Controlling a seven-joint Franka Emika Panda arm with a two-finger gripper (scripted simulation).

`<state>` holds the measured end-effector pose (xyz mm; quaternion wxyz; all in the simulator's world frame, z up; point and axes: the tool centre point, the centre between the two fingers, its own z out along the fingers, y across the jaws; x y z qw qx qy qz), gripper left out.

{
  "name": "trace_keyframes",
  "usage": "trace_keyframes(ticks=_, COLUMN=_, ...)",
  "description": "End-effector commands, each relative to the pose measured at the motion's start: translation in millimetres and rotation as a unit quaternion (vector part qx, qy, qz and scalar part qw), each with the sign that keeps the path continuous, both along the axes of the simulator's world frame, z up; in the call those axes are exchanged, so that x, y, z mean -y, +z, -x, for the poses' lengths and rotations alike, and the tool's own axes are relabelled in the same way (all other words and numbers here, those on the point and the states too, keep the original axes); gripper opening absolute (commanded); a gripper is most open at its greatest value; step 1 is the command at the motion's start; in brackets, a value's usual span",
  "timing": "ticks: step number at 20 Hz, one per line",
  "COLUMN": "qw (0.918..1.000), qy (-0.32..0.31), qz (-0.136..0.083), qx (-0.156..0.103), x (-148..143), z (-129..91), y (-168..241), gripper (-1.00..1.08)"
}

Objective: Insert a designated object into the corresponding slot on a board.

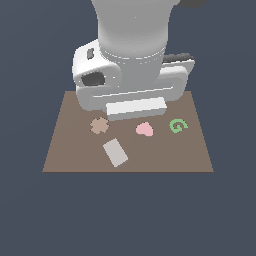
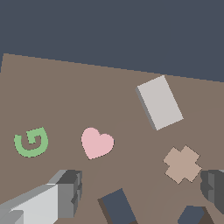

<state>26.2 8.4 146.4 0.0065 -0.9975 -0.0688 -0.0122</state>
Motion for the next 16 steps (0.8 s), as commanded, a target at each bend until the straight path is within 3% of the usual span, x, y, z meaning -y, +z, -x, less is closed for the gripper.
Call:
trace_keyframes(ticks=1, qw=0.9997, qy=0.023, qz=0.001, qx=-0.001, x=7, z=-6, y=-11, gripper=1.0)
trace_keyframes(ticks=16, qw=0.9852, qy=0.171, qz=0.008, qx=-0.008, x=41, z=-57, y=-81, gripper=1.0)
